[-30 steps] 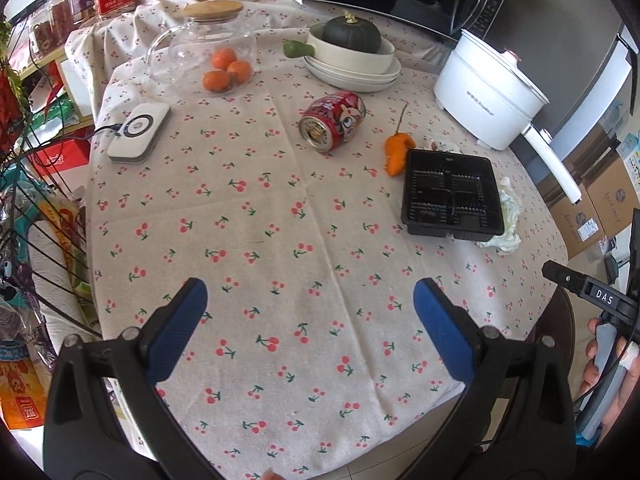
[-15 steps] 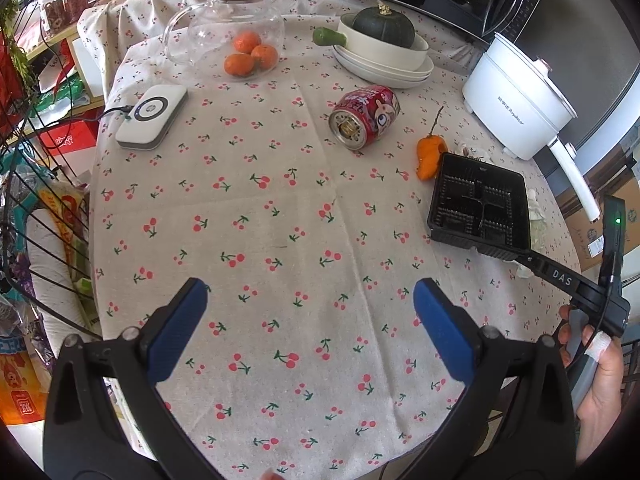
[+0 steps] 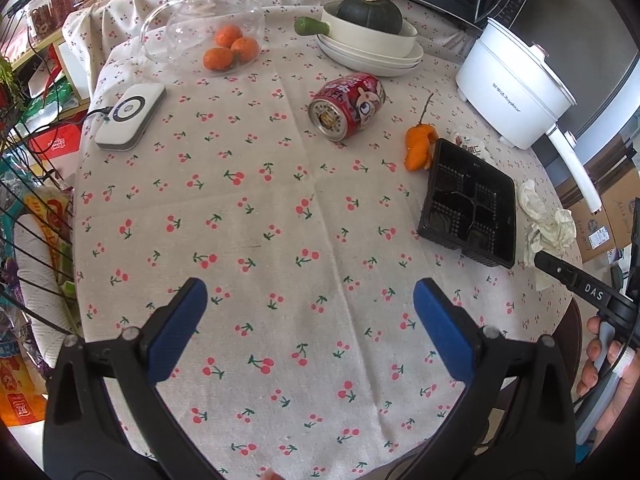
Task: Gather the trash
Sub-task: 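Grasp the black plastic tray with the left tool while the right holds the bag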
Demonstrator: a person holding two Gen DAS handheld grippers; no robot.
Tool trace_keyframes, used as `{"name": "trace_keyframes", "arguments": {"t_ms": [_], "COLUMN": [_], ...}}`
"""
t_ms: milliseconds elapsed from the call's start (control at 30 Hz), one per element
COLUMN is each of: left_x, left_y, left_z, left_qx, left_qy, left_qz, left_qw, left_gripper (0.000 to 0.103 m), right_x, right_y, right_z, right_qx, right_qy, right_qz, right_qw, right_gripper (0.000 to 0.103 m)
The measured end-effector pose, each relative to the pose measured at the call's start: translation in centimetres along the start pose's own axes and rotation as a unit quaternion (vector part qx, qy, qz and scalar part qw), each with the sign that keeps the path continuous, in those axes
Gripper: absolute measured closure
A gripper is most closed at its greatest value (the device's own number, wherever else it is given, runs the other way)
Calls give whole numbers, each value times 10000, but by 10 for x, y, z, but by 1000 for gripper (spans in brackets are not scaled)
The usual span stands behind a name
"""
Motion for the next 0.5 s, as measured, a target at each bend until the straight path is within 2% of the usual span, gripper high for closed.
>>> {"name": "trace_keyframes", "arguments": {"t_ms": [200,367,500], "left_x": [-35,-73,-108], "left_y": [-4,-14,-25], "left_z": [0,2,4], "left_qx": [-21,40,94], "left_qy": [-420,-605,-636], "left_qz": [-57,-379,-794], "left_qw": [9991,9974,9948], "left_gripper": [1,1,1], "right_x": [-27,-54,-78], "right_y": [30,44,49], "right_z": [-8,-20,-28], "right_qx": [-143,-132,-96], "right_qy": [-36,-170,-334], "right_qz": [-4,-35,-61], "right_qw": [9999,9998,9994], "right_gripper": [63,63,62]}}
Point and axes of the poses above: each gripper's, at about its wrist camera, not at the fingertips, and y roughly against the way its jaws point, x to its left, z to its top, the point moved 4 cm from there along -y, roughly the way its jaws point, and after that the axes turned 5 degrees about y, right-handed, at the moved point
